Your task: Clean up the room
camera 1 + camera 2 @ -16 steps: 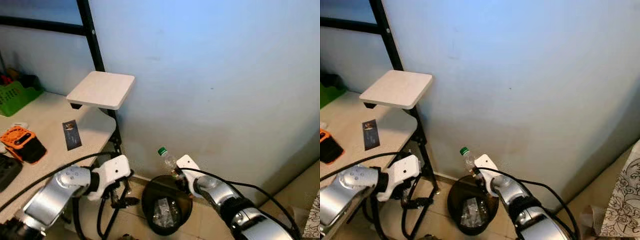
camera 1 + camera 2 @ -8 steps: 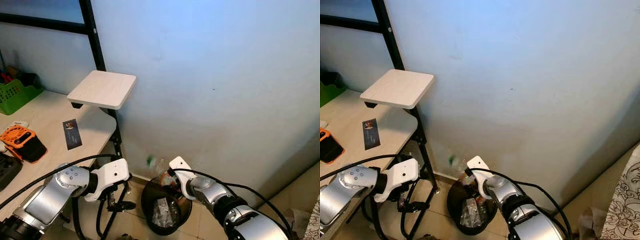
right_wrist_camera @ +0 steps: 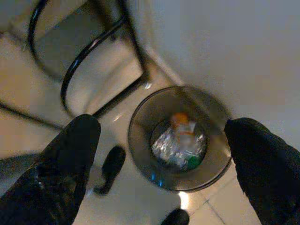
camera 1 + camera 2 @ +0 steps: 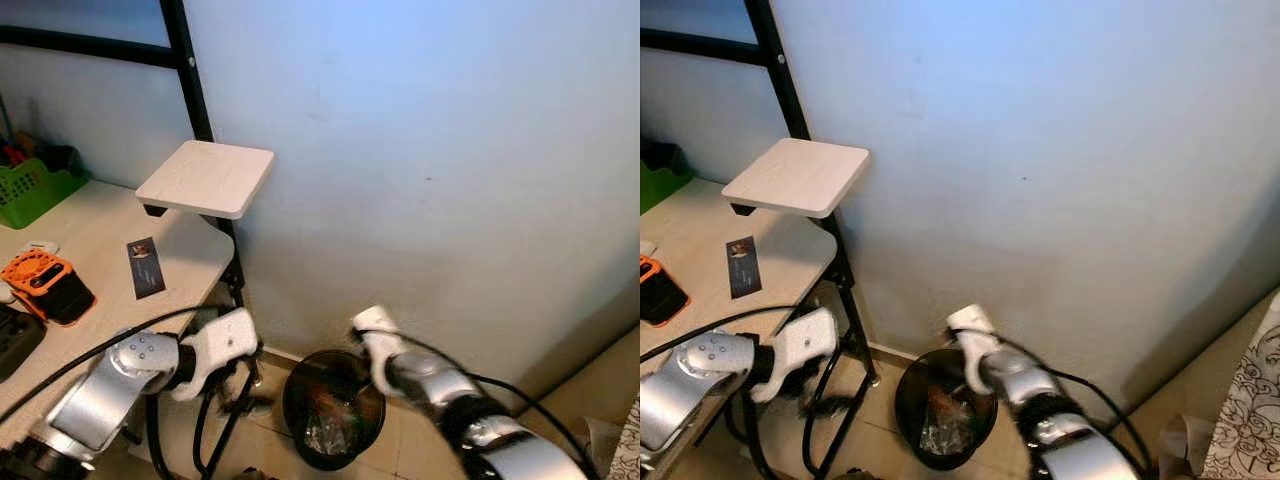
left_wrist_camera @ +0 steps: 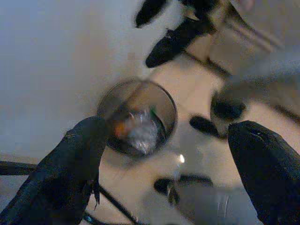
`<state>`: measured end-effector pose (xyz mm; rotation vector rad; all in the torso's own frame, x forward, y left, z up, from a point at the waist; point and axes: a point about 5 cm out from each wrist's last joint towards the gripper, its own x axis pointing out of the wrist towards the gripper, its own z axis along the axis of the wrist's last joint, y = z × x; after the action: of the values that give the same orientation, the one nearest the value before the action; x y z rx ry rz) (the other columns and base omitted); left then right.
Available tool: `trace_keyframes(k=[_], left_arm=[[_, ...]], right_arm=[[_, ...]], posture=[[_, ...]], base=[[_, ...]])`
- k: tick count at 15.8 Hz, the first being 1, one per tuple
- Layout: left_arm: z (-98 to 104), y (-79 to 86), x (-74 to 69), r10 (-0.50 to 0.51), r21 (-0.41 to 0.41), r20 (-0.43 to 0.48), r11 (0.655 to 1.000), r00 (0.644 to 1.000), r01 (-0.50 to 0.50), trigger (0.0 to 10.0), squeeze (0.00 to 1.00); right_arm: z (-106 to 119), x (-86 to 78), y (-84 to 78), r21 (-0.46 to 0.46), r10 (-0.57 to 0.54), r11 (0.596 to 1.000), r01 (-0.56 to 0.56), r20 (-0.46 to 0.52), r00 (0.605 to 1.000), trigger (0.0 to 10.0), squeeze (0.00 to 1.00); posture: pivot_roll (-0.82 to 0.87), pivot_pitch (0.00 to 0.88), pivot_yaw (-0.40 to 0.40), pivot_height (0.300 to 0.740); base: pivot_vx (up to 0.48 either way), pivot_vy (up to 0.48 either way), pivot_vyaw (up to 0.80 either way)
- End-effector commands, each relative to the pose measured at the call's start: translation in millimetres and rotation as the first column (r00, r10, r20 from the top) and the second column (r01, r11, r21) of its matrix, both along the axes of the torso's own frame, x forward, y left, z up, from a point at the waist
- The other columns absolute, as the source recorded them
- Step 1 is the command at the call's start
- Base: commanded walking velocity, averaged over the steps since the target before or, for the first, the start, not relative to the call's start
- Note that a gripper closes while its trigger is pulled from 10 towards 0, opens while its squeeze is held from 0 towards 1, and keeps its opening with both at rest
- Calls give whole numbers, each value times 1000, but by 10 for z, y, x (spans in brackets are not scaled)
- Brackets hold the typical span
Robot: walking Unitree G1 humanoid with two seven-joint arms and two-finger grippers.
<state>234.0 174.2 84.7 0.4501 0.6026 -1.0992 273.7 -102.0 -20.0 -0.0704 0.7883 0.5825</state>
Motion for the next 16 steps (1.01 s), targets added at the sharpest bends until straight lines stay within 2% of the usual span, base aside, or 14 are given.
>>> trace_keyframes(k=[1, 2, 5, 6, 7, 8, 9, 10, 11, 12, 13, 14, 15, 16], left_arm=[[70, -17, 94, 164, -72, 93, 985, 982, -158, 10000, 0], [88, -47, 144, 258, -127, 127, 962, 958, -243, 10000, 0], [149, -139, 205, 373, -223, 163, 916, 913, -334, 10000, 0], [214, -203, 239, 453, -269, 192, 877, 871, -397, 10000, 0], [227, -213, 245, 485, -281, 199, 861, 852, -425, 10000, 0], [251, -140, 274, 603, -281, 233, 793, 763, -541, 10000, 0], [276, -68, 274, 666, -270, 269, 746, 696, -609, 10000, 0], [309, -39, 246, 685, -276, 295, 729, 667, -627, 10000, 0], [312, 0, 219, 718, -292, 283, 696, 636, -656, 10000, 0], [310, 22, 206, 735, -297, 278, 678, 619, -672, 10000, 0], [310, 45, 194, 745, -300, 279, 667, 606, -681, 10000, 0], [314, 57, 180, 751, -307, 285, 660, 596, -685, 10000, 0], [317, 60, 185, 746, -298, 301, 665, 594, -685, 10000, 0], [331, 54, 203, 763, -306, 296, 645, 574, -700, 10000, 0]], right_arm=[[173, 106, -175, 86, -102, 992, 93, 109, 989, 10000, 1000], [270, 99, -311, 125, -184, 978, 165, 153, 971, 10000, 1000], [438, -1, -516, 156, -313, 946, 283, 232, 921, 10000, 1000], [532, -99, -592, 175, -385, 921, 348, 280, 880, 10000, 1000], [558, -135, -607, 180, -406, 913, 367, 288, 868, 10000, 1000], [594, -145, -602, 209, -440, 896, 392, 294, 848, 10000, 1000], [645, -126, -591, 211, -459, 887, 410, 307, 834, 10000, 1000], [703, -135, -570, 215, -470, 881, 421, 306, 828, 10000, 1000], [717, -153, -535, 215, -465, 884, 416, 302, 832, 10000, 984], [721, -171, -517, 213, -465, 884, 417, 293, 835, 10000, 929], [723, -187, -498, 212, -462, 885, 414, 287, 839, 10000, 337], [735, -207, -472, 211, -457, 887, 411, 274, 846, 10000, 0], [738, -210, -457, 215, -450, 890, 402, 272, 851, 10000, 0], [742, -218, -431, 208, -436, 897, 390, 271, 858, 10000, 0]], posture=[[-21, 0, 15, 740], [-40, 0, 22, 740], [-67, 0, 38, 740], [-76, 0, 52, 740], [-75, 0, 56, 740], [-73, 0, 55, 740], [-59, 0, 44, 740], [-43, 0, 31, 740], [-40, 0, 25, 740], [-40, 0, 23, 740], [-38, 0, 17, 740], [-28, 0, 11, 740], [-24, 0, 11, 740], [-23, 0, 15, 740]], base=[[0, 0, 0], [0, 0, 0], [0, 0, -465], [0, 0, -775], [0, 0, -775], [0, 0, -781], [0, 0, -781], [0, 0, -781], [0, 0, -781], [0, 0, -781], [0, 0, -781], [0, 0, -781], [0, 0, -781], [0, 0, -781]])
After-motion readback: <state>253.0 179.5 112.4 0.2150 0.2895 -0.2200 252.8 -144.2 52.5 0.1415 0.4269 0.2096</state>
